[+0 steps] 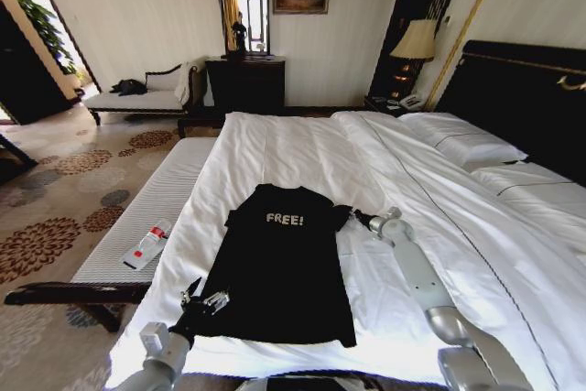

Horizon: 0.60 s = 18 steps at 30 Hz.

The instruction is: Fold the clothes on the bed.

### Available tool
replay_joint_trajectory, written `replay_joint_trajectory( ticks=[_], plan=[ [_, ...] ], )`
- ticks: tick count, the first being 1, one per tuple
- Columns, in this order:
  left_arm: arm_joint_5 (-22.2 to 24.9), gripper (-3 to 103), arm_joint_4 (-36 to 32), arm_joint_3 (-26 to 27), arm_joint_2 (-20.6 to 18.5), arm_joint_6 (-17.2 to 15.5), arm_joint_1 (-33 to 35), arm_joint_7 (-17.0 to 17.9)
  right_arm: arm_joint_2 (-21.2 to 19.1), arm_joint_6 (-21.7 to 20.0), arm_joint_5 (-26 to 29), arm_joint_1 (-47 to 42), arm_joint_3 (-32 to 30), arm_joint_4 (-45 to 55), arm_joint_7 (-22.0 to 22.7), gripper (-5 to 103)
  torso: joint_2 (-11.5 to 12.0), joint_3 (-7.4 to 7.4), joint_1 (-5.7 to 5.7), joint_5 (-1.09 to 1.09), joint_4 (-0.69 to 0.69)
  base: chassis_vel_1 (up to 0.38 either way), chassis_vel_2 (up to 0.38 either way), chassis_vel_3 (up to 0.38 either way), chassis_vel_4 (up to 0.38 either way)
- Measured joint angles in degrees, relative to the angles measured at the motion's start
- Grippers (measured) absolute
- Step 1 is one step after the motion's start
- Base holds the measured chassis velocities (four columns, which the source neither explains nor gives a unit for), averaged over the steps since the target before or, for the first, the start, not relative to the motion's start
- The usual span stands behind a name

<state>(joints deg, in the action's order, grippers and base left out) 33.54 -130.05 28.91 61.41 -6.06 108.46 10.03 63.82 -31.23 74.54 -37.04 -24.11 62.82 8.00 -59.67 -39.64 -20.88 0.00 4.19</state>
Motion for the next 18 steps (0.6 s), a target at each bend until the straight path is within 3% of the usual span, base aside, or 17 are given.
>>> replay_joint_trajectory(
  ticks=[18],
  plan=[
    [-0.1, 100, -1.3, 0.3, 0.3, -0.2, 0.8, 0.1, -2.8, -0.1, 0.1, -2.9, -2.4, 4.5, 0.9, 0, 0.0, 0.0, 0.0, 0.0, 0.0, 0.0, 0.0, 0.0, 0.0]
  ],
)
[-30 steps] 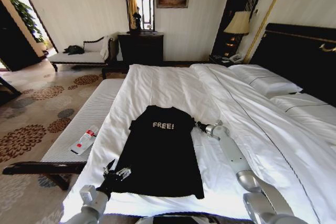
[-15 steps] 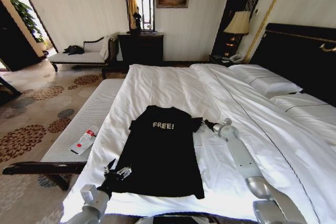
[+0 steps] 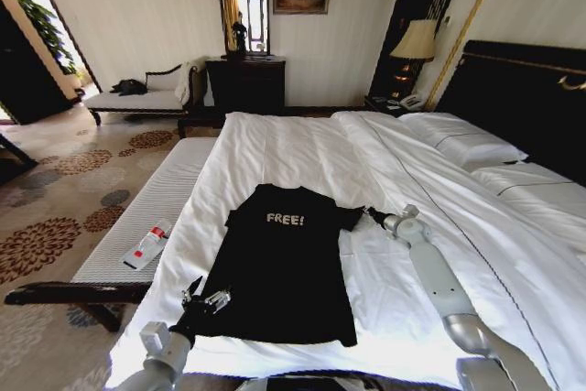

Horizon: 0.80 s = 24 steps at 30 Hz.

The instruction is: Fold the clothes on the bed.

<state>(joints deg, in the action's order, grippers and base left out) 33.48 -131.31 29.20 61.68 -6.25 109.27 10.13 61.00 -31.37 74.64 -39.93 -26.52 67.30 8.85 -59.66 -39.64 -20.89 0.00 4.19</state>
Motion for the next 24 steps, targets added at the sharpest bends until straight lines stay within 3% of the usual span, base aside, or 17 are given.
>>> replay_joint_trajectory(
  ticks=[16, 24],
  plan=[
    [-0.1, 100, -0.1, 0.0, 0.2, -0.1, 0.3, 0.1, 1.7, 0.8, -2.8, -2.6, 0.7, 1.8, -0.2, 0, 0.0, 0.0, 0.0, 0.0, 0.0, 0.0, 0.0, 0.0, 0.0],
    [-0.2, 100, -0.5, -0.3, 0.5, -0.4, 0.5, 0.7, 1.2, 1.3, -3.8, -3.4, 1.8, 7.9, -0.3, 0, 0.0, 0.0, 0.0, 0.0, 0.0, 0.0, 0.0, 0.0, 0.0]
  ],
)
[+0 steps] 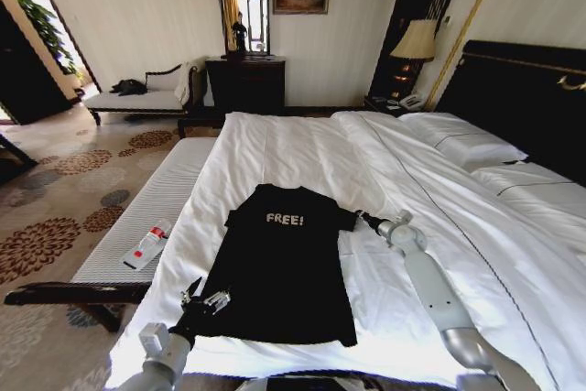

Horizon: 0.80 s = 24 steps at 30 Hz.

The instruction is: Fold the clothes on the bed.

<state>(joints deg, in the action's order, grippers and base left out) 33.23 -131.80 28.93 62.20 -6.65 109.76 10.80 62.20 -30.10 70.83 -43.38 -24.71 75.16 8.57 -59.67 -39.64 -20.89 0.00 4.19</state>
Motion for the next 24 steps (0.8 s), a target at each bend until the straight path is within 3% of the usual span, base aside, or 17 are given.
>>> replay_joint_trajectory(
  ticks=[13, 24],
  plan=[
    [-0.8, 100, 0.1, -0.8, 0.4, 0.0, 0.0, 0.1, -0.6, 2.7, -5.1, 3.2, 11.0, 7.5, -2.4, 0, 0.0, 0.0, 0.0, 0.0, -0.01, 0.0, 0.0, 0.0, 0.0],
    [-0.8, 100, 0.1, -0.7, 0.2, 0.0, 0.2, 0.1, 1.7, 2.6, -8.9, 0.3, 13.1, 8.1, -2.2, 0, 0.0, 0.0, 0.0, 0.01, 0.01, 0.0, 0.0, 0.0, 0.0]
  ],
)
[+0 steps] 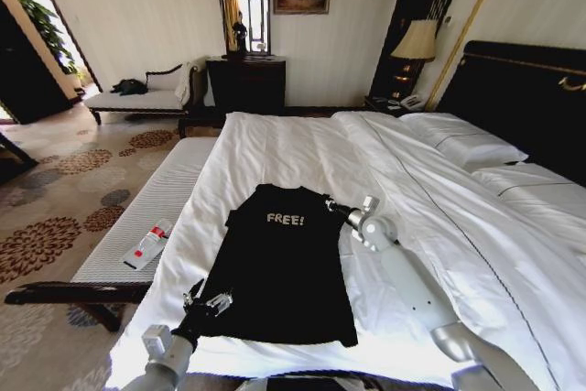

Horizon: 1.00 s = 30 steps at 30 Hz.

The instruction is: Fold the clothes on the bed.

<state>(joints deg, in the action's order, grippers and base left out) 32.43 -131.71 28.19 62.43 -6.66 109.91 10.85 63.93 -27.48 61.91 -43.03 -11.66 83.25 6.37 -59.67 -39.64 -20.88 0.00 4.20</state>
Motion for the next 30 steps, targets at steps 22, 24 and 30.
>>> replay_joint_trajectory(
  ticks=[22, 24, 30],
  plan=[
    [1.1, 100, 0.1, 0.6, -0.9, 0.0, -0.5, -0.1, 5.4, 0.4, -3.6, 1.1, 3.3, -3.4, 1.2, 0, 0.0, 0.0, 0.0, 0.0, -0.01, 0.0, 0.0, 0.0, 0.0],
    [1.2, 100, 0.1, 0.6, -0.9, 0.0, -0.5, -0.1, 5.7, 0.5, -4.0, 1.2, 3.9, -3.5, 1.4, 2, 0.0, 0.0, 0.0, 0.0, -0.01, 0.0, 0.0, 0.0, 0.0],
    [1.2, 100, 0.1, 0.7, -0.7, 0.1, -0.6, -0.2, 6.0, 0.6, -5.2, 0.4, 5.0, -3.0, 1.6, 24, 0.0, 0.0, 0.0, 0.0, -0.01, 0.0, 0.0, 0.0, 0.0]
  ],
)
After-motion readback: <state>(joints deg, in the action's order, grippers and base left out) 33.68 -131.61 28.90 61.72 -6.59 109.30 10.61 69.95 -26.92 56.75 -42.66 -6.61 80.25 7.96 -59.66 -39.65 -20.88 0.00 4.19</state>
